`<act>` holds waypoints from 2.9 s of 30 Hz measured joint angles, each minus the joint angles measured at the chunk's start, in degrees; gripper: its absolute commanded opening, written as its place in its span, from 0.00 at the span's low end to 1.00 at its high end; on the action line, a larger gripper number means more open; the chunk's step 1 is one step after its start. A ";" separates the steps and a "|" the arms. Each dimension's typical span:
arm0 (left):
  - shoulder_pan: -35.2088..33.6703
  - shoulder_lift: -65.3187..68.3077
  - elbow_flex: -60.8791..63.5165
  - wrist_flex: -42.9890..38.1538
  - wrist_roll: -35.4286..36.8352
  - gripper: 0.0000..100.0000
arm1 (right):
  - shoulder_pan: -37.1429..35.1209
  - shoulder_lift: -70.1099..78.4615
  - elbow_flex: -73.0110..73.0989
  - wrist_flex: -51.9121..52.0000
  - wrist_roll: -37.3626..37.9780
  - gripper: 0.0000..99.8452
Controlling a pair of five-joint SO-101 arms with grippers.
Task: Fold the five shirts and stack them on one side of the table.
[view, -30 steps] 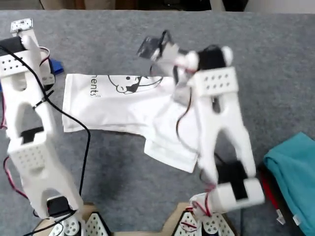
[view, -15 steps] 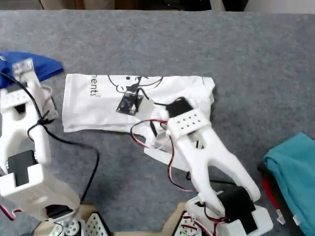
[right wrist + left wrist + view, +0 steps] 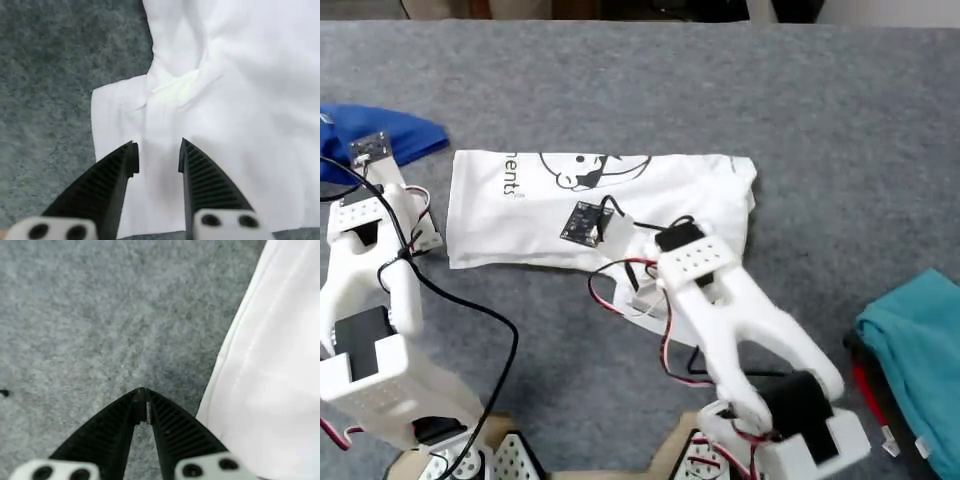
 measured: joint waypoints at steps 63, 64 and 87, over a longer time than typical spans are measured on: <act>0.00 0.00 0.00 0.00 0.26 0.02 | -0.70 -4.22 3.78 5.45 0.70 0.30; 0.00 0.00 0.00 0.00 0.26 0.02 | -0.62 -4.22 3.78 6.42 1.14 0.29; 6.42 0.26 -24.00 16.79 5.89 0.02 | 14.33 0.35 -19.52 10.64 4.66 0.02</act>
